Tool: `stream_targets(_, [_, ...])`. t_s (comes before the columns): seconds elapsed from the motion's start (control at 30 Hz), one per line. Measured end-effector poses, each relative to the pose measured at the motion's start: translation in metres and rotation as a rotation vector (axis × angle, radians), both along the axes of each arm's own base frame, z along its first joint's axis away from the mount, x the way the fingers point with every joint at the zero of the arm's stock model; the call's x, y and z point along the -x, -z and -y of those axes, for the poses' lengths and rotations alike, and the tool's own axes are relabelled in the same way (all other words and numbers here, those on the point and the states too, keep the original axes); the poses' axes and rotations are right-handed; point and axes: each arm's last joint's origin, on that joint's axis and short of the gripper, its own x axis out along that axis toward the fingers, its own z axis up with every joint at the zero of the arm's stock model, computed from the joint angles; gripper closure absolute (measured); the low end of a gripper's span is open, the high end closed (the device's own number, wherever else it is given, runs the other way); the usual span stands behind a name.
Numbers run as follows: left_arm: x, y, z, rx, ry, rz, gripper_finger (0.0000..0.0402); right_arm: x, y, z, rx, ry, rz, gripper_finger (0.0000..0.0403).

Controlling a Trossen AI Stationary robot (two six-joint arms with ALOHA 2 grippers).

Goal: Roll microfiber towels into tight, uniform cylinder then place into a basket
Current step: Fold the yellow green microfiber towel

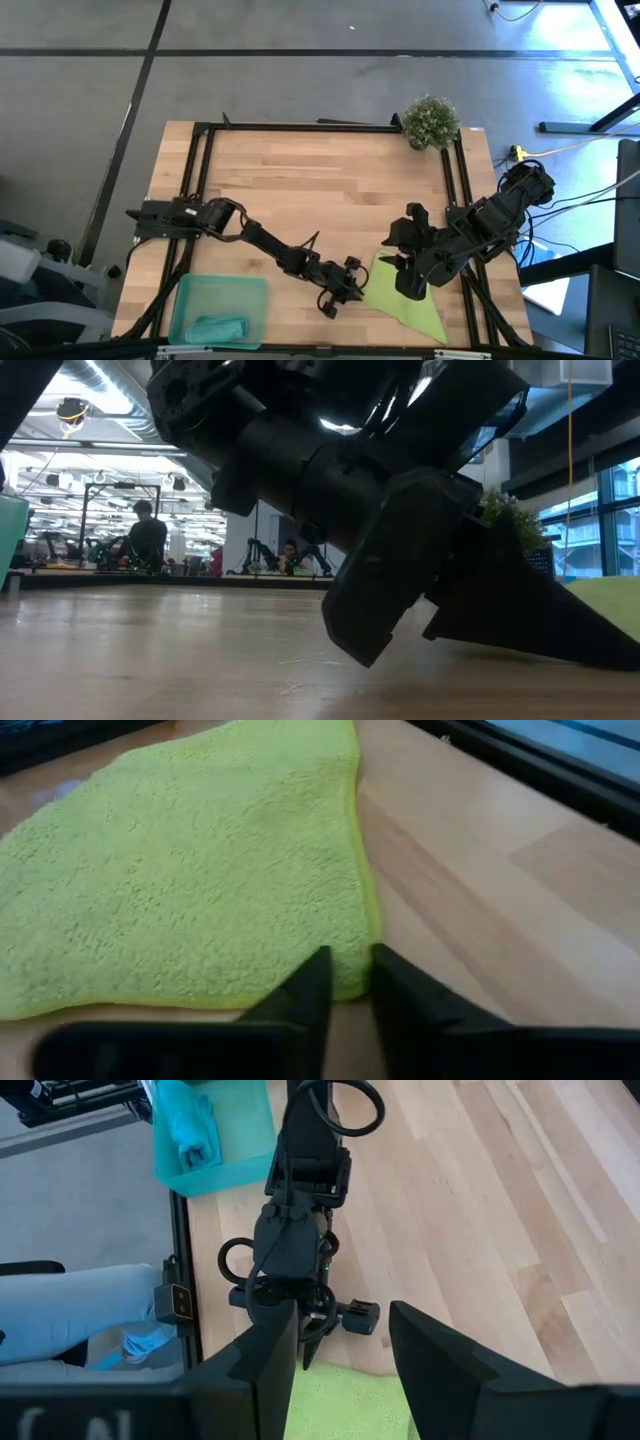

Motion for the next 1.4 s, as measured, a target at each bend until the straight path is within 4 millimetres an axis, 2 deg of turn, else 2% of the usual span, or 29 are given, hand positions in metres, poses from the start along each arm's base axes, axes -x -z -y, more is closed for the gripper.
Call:
stream_targets(0.1, [-0.001, -0.003, -0.007, -0.017, -0.028, -0.019, 0.0391, 0.000, 0.000, -0.001, 0.021, -0.006, 0.006, 0.0240])
stream_targets(0.3, [0.005, -0.030, -0.031, -0.090, -0.113, -0.145, 0.0398, -0.001, 0.015, -0.004, 0.082, -0.020, -0.034, 0.0240])
stream_targets(0.6, [0.026, -0.108, -0.075, -0.128, -0.231, -0.228, 0.0400, -0.004, 0.030, -0.006, 0.122, -0.043, -0.064, 0.0240])
stream_targets(0.77, [0.050, -0.161, -0.101, -0.138, -0.311, -0.224, 0.0400, 0.003, 0.026, 0.000, 0.163, -0.011, -0.056, 0.0240])
stream_targets(0.87, [0.066, -0.189, -0.115, -0.112, -0.363, -0.212, 0.0401, 0.004, 0.034, -0.002, 0.196, 0.000, -0.069, 0.0240])
stream_targets(1.1, [0.103, -0.236, -0.141, -0.029, -0.537, -0.181, 0.0401, -0.008, 0.084, -0.009, 0.251, 0.100, -0.056, 0.0240])
stream_targets(1.23, [0.112, -0.243, -0.147, -0.033, -0.560, -0.195, 0.0401, -0.017, 0.124, -0.015, 0.275, 0.074, -0.017, 0.0240])
stream_targets(1.4, [0.115, -0.240, -0.152, -0.031, -0.584, -0.237, 0.0401, -0.034, 0.170, -0.018, 0.243, 0.011, 0.104, 0.0240])
